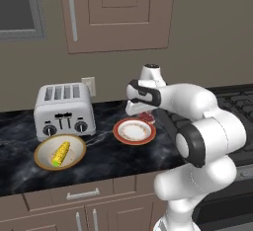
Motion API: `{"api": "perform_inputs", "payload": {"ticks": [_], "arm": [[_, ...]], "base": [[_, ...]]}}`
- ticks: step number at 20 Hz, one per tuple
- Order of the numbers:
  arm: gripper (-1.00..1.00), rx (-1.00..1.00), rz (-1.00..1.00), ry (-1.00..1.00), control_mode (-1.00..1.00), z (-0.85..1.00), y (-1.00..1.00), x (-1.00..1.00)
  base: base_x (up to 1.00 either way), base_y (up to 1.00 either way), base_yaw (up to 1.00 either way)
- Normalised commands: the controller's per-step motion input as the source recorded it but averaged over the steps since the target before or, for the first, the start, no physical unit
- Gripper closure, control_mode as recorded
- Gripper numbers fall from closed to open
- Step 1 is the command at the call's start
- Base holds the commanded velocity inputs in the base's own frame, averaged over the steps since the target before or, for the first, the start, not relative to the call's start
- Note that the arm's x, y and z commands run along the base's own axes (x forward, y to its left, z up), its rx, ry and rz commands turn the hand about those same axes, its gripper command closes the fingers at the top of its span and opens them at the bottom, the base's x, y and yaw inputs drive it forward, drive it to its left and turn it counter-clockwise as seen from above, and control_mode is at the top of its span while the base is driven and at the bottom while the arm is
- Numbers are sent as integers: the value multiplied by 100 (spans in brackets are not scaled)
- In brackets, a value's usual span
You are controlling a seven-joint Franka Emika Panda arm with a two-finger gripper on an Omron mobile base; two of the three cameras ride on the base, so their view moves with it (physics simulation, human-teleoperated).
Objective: Place the steak on the plate and place the corn on the same plate.
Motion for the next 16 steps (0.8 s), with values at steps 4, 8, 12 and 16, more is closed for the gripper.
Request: {"api": "perform_inputs", "payload": {"ticks": [4,8,12,16], "arm": [[100,0,0,0,-100,-30,0,0],[100,0,0,0,-100,-15,0,16],[100,0,0,0,-100,-11,-1,29],[100,0,0,0,-100,-18,-1,37]], "base": [[0,0,0],[0,0,0],[0,0,0],[0,0,0]]}}
